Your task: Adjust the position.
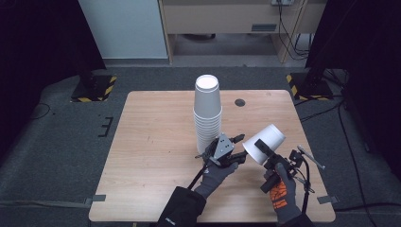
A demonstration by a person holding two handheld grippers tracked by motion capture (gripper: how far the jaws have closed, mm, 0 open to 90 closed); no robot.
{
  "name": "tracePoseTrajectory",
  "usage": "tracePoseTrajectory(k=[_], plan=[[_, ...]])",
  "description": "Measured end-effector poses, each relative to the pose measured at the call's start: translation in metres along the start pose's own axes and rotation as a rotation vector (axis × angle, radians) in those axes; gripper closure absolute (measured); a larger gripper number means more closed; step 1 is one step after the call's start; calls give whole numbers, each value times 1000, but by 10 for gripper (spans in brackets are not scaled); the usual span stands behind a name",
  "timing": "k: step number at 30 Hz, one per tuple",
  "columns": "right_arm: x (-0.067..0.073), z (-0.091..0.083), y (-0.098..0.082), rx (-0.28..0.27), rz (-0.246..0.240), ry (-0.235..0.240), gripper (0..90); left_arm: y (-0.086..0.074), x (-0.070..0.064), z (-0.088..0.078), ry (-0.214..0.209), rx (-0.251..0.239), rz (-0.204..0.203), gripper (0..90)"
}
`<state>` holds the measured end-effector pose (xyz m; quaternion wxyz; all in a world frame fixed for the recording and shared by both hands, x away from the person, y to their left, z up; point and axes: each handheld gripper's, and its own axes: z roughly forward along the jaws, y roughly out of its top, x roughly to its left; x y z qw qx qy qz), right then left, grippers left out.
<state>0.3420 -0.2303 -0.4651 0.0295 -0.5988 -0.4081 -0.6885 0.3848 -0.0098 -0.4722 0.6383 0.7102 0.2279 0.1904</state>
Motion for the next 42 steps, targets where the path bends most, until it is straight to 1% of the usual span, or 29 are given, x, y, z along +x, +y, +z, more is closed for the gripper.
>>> tracePoseTrajectory(k=[2, 10, 12, 15, 20, 27, 31, 35, 38, 42], plan=[[0, 1, -1, 7, 1, 1, 140, 0, -1, 0, 1, 2, 12, 513], [-1, 4, -5, 28, 12, 4, 140, -1, -2, 4, 7, 0, 16, 557], [-1, 5, -6, 33, 17, 6, 140, -1, -3, 4, 7, 1, 26, 576], [0, 6, -8, 43, 19, 7, 140, -1, -5, 5, 13, 6, 46, 611], [0, 7, -10, 55, 22, 9, 139, -1, -6, 4, 24, 6, 65, 680], [-2, 8, -10, 58, 28, 15, 136, -1, -4, 2, 27, 11, 67, 777], [-3, 8, -9, 66, 35, 21, 133, -1, -3, 0, 26, 19, 71, 797], [-3, 8, -7, 66, 22, 28, 133, -1, -3, -2, 19, 25, 73, 797], [-3, 8, -6, 62, 6, 33, 134, -1, -2, -5, 17, 28, 73, 816], [-4, 9, -5, 72, 0, 33, 125, -1, -1, -8, 13, 30, 72, 833]])
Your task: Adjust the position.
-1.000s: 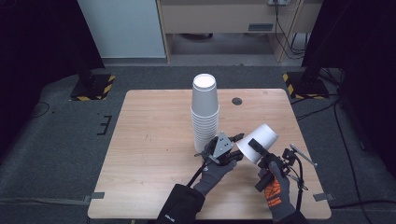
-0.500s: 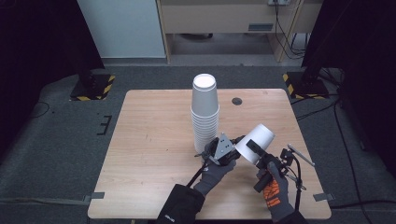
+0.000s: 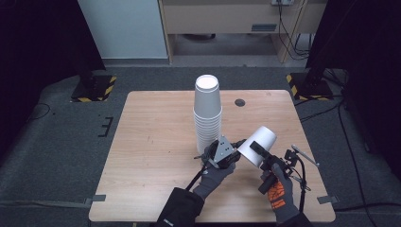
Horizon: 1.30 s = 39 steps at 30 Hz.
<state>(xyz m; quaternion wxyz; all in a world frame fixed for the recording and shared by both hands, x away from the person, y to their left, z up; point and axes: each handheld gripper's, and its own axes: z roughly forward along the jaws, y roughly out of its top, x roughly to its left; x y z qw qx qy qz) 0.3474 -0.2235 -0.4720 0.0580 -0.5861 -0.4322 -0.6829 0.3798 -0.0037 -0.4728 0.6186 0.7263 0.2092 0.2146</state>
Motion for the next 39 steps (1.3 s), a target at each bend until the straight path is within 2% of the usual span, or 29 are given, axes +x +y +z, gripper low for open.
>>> tracePoseTrajectory(k=[4, 9, 13, 17, 20, 24, 39], plan=[[-2, 0, 2, 4, -12, -5, 116, -1, 0, -4, -8, 14, 3, 834], [-3, -1, 5, -15, -51, -18, 116, 1, 0, -9, -22, 28, 5, 846], [-4, -2, 8, -15, -48, -15, 105, 2, 0, -13, -36, 41, 13, 846], [-3, -1, 10, -13, -69, -12, 101, 3, 0, -17, -45, 51, 11, 844], [-3, -3, 13, -44, -99, -36, 128, 4, 1, -22, -50, 44, 5, 855], [-8, -8, 19, -74, -109, -56, 131, 5, 2, -28, -59, 51, 7, 858], [-17, -17, 36, -123, -240, -168, 143, 11, 11, -55, -75, 68, -17, 859]])
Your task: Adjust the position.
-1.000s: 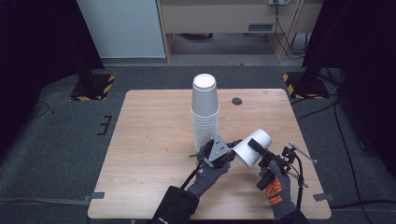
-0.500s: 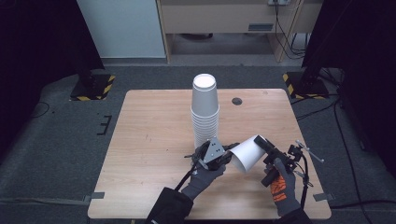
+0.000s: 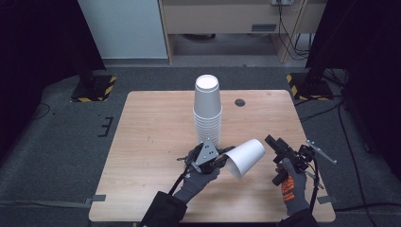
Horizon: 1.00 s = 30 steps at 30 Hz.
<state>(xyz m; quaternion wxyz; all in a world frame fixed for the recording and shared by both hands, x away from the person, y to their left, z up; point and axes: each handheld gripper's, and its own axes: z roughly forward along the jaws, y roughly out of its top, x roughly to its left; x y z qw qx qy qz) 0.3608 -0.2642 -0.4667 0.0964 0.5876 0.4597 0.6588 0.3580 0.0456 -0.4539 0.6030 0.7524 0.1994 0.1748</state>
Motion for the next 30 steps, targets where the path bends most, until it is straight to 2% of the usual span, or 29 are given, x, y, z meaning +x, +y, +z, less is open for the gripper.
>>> tracePoseTrajectory(k=[8, 12, 15, 17, 23, 30], plan=[[-8, 2, 0, 53, -171, -105, 132, 1, 5, -16, -2, 12, -20, 858], [-10, 2, -2, 74, -294, -180, 127, 0, 7, -25, 3, 21, -17, 858], [-10, 3, -2, 89, -378, -219, 123, 1, 10, -33, 9, 24, -22, 858], [-10, 4, -3, 107, -415, -233, 121, 1, 12, -39, 12, 20, -32, 858], [-12, 7, -7, 154, -500, -270, 118, 0, 16, -50, 17, 28, -40, 858], [-15, 7, -8, 188, -560, -303, 116, -1, 17, -60, -1, 57, -45, 858]])
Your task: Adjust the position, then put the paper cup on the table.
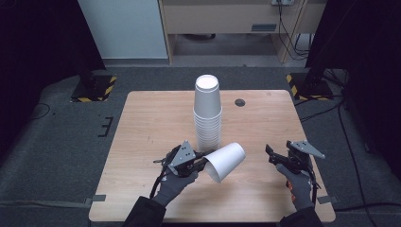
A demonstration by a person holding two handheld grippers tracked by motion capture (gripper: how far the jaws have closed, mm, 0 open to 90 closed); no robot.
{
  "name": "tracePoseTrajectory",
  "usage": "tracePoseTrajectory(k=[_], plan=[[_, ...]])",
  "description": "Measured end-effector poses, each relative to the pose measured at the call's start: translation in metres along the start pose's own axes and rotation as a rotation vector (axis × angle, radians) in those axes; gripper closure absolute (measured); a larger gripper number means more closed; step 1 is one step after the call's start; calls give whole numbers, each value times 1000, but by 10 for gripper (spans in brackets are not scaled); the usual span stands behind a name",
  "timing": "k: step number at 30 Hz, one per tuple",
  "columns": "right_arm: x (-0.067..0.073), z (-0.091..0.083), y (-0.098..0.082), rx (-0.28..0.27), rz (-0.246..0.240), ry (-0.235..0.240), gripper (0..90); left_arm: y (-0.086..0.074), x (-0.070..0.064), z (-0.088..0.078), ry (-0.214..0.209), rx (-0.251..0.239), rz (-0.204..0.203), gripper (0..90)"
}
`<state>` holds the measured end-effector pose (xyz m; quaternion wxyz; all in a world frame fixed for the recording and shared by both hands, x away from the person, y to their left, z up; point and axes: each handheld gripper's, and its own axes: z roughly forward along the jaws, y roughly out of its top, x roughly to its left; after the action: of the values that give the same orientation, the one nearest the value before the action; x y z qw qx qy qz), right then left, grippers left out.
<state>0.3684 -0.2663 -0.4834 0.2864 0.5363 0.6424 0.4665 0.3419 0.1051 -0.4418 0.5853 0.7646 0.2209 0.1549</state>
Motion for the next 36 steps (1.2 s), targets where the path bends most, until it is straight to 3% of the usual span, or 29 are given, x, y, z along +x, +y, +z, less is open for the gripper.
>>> tracePoseTrajectory(k=[11, 19, 26, 36], plan=[[-3, 3, -3, 39, -20, -21, 110, -7, 8, -29, 13, 14, -7, 858], [-2, 5, -6, 53, -30, -26, 110, -20, 21, -56, 55, 9, -39, 858], [-3, 6, -6, 63, -30, -27, 110, -27, 31, -82, 123, -8, -67, 858], [-4, 7, -8, 71, -30, -33, 110, -36, 48, -105, 217, -25, -107, 857]])
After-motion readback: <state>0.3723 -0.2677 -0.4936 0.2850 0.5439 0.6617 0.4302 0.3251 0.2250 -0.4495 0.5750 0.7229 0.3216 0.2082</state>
